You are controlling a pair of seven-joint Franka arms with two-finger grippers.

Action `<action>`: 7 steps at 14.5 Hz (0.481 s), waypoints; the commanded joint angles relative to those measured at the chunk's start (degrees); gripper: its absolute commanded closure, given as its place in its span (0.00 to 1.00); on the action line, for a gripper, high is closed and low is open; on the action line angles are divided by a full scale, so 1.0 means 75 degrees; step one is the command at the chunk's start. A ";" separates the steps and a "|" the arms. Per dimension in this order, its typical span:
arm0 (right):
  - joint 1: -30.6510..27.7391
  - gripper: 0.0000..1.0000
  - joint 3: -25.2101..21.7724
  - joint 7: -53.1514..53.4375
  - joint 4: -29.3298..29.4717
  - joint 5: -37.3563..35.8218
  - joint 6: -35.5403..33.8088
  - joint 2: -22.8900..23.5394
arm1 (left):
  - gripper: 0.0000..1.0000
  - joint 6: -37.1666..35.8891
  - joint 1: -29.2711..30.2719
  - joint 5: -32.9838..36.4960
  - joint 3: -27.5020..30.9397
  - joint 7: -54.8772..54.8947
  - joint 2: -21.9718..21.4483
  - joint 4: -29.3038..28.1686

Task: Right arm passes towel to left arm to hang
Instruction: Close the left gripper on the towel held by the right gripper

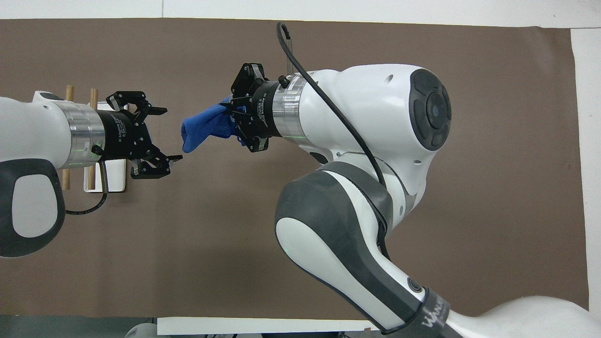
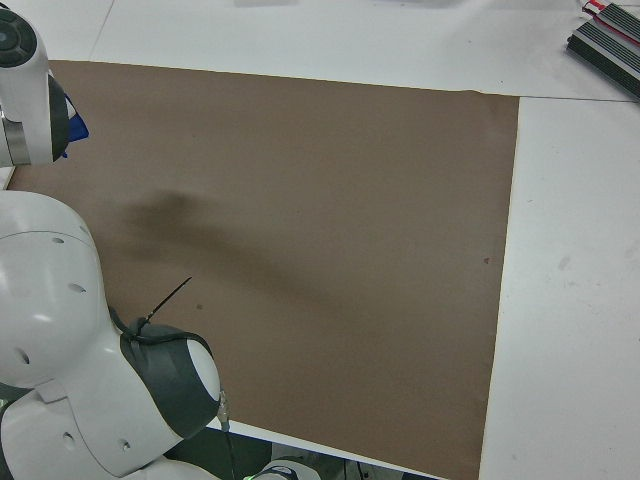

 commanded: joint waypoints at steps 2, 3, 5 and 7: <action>0.0065 1.00 0.0123 0.0225 0.0441 0.0045 0.0028 0.0307 | 0.00 0.0429 -0.0413 -0.0197 0.0093 -0.0056 -0.0106 -0.0211; 0.0112 1.00 0.0123 0.0237 0.0522 0.0033 0.0028 0.0343 | 0.00 0.0650 -0.0414 -0.0255 0.0093 -0.0079 -0.0094 -0.0211; 0.0112 1.00 0.0123 0.0237 0.0558 0.0033 0.0028 0.0355 | 0.06 0.0769 -0.0425 -0.0315 0.0093 -0.0079 -0.0059 -0.0223; 0.0112 1.00 0.0123 0.0272 0.0593 0.0021 0.0028 0.0366 | 0.30 0.0922 -0.0425 -0.0315 0.0093 -0.0068 0.0023 -0.0211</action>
